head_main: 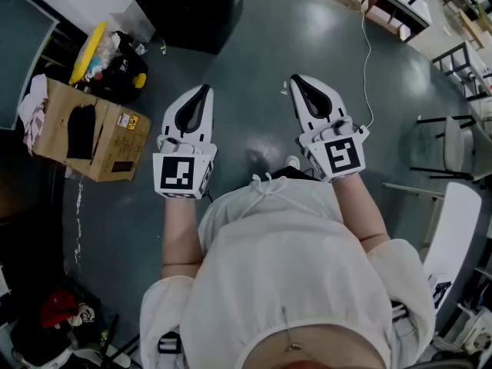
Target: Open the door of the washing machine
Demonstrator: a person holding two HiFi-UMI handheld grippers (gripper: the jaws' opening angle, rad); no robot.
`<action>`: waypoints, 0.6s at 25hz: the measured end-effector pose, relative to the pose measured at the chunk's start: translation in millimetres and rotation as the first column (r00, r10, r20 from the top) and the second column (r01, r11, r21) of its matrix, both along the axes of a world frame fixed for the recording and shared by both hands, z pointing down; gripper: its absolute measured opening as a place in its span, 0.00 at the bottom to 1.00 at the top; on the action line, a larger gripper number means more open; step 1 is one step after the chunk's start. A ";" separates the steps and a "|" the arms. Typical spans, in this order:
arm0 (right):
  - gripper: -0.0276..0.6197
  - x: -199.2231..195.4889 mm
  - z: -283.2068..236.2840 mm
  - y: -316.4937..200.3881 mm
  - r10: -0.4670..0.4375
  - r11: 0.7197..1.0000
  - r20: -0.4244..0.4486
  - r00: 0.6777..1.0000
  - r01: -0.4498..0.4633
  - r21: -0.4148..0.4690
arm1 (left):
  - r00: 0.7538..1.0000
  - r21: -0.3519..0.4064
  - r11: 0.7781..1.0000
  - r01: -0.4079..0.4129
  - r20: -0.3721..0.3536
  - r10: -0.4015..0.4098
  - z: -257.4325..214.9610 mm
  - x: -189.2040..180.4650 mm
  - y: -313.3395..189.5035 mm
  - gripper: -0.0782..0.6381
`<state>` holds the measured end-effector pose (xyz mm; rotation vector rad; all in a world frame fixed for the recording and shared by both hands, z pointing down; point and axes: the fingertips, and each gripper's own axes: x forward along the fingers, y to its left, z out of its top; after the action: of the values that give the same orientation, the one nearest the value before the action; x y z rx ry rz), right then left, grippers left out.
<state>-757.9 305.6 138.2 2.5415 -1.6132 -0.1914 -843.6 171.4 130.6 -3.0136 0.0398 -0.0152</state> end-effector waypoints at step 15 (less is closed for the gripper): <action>0.05 -0.4 12.0 -19.3 0.018 1.000 0.036 0.999 -0.018 0.004 | 1.000 -0.004 1.000 0.020 -0.002 -0.020 4.7 -2.6 -22.8 0.14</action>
<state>-758.3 286.3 150.2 2.5768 -1.6032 -0.1480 -846.2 148.6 135.2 -3.0176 0.0708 -0.0144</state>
